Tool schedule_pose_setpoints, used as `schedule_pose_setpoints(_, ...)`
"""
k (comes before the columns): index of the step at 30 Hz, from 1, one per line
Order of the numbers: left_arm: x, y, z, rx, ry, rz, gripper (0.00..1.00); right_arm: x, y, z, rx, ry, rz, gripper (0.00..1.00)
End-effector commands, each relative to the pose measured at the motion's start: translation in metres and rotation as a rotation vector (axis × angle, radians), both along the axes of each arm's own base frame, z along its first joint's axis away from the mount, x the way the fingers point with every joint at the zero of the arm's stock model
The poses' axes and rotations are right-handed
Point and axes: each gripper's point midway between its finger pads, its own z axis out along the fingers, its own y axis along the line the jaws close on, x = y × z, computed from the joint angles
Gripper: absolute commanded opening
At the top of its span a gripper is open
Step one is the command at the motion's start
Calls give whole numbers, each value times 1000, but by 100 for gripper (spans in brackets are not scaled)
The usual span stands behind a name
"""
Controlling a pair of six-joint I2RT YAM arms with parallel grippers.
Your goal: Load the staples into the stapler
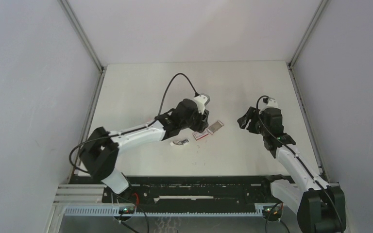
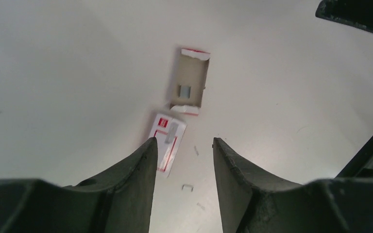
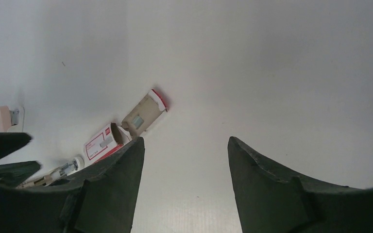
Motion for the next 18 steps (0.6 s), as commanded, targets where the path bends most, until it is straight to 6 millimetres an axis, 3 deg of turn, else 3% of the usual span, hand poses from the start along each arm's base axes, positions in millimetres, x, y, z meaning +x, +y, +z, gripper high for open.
schedule_pose_setpoints(1, 15, -50, 15, -90, 44, -45, 49, 10, 3, 20, 65, -75, 2, 63)
schedule_pose_setpoints(5, 30, -65, -13, -26, 79, -38, 47, 11, 5, 16, 79, -57, 10, 63)
schedule_pose_setpoints(11, 45, -75, -35, 26, 76, -22, 43, 11, 8, 13, 95, -53, 20, 62)
schedule_pose_setpoints(18, 43, -84, -55, 59, 94, -42, 36, 11, 8, 11, 98, -47, 20, 62)
